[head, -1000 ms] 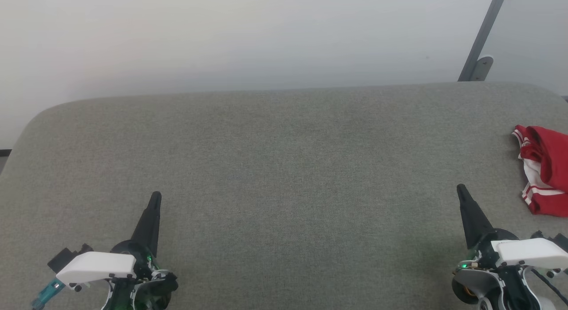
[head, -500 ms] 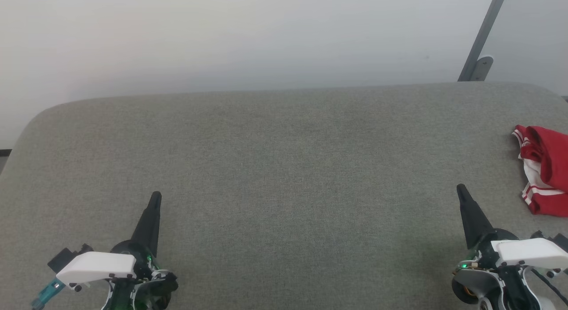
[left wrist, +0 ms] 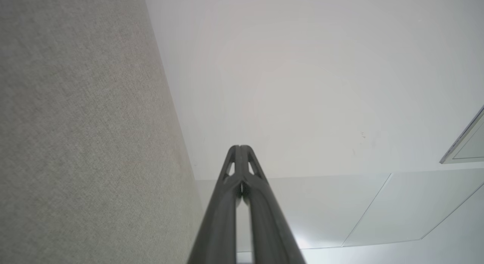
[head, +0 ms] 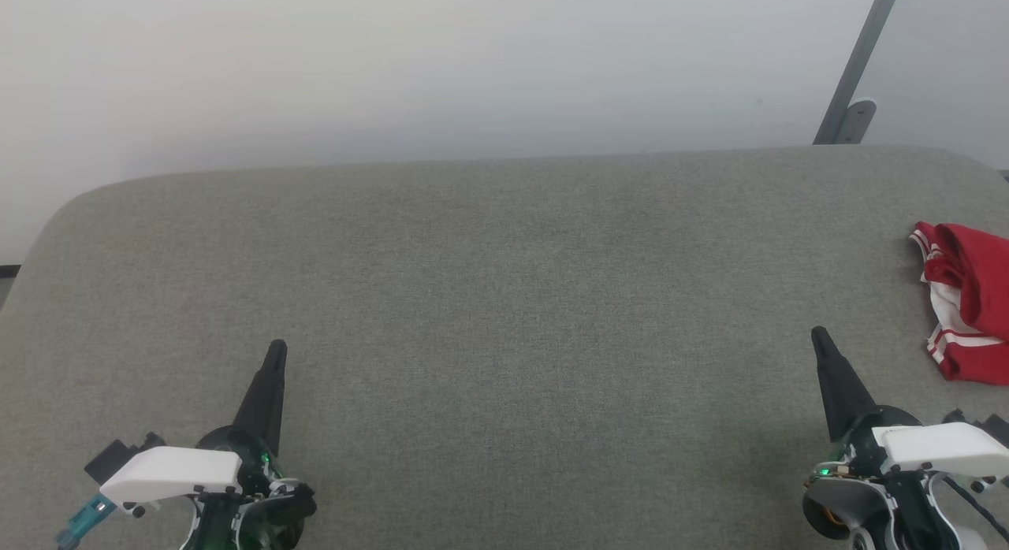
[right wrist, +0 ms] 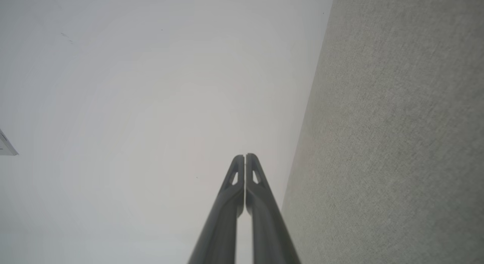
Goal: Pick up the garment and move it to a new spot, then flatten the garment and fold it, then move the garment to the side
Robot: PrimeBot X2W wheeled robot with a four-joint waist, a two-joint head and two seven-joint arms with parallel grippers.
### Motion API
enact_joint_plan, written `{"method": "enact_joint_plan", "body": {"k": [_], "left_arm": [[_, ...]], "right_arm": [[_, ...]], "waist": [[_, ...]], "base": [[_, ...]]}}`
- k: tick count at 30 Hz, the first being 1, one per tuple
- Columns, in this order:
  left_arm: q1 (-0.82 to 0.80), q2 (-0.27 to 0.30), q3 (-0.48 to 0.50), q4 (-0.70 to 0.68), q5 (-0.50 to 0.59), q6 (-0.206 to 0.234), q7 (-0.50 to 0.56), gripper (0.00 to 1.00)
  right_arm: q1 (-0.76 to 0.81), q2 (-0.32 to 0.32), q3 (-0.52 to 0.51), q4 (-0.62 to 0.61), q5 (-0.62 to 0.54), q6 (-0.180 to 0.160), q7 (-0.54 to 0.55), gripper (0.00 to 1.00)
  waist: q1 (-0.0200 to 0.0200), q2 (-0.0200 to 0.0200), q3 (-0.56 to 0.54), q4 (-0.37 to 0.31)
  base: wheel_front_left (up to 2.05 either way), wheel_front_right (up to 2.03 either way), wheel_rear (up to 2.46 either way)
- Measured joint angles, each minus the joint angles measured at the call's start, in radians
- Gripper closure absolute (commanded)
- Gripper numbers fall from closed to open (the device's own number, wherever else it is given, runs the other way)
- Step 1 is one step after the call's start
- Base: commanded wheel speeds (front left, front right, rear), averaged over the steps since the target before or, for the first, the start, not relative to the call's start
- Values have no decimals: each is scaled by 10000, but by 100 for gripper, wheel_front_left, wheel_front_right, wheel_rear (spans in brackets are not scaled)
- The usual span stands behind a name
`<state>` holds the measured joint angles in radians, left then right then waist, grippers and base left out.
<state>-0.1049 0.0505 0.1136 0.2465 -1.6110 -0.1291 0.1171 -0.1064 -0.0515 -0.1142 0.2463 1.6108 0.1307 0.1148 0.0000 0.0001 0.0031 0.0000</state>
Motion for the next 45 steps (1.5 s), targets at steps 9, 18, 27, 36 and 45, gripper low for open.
{"method": "enact_joint_plan", "body": {"k": [9,18,27,36,45], "left_arm": [[0,0,2,0,0,0,0,100],[0,0,2,0,0,0,0,100],[0,0,0,0,0,0,0,100],[0,0,-2,0,0,0,0,100],[0,0,0,0,0,0,0,100]], "right_arm": [[0,0,4,0,0,0,0,100],[0,0,0,0,0,0,0,100],[0,0,4,0,0,0,0,100],[0,0,0,0,0,0,0,100],[0,0,4,0,0,0,0,100]], "waist": [[0,0,0,0],[0,0,0,0],[0,0,0,0],[0,0,0,0],[0,0,0,0]], "base": [[0,0,0],[0,0,0],[0,0,0],[0,0,0],[0,0,0]]}}
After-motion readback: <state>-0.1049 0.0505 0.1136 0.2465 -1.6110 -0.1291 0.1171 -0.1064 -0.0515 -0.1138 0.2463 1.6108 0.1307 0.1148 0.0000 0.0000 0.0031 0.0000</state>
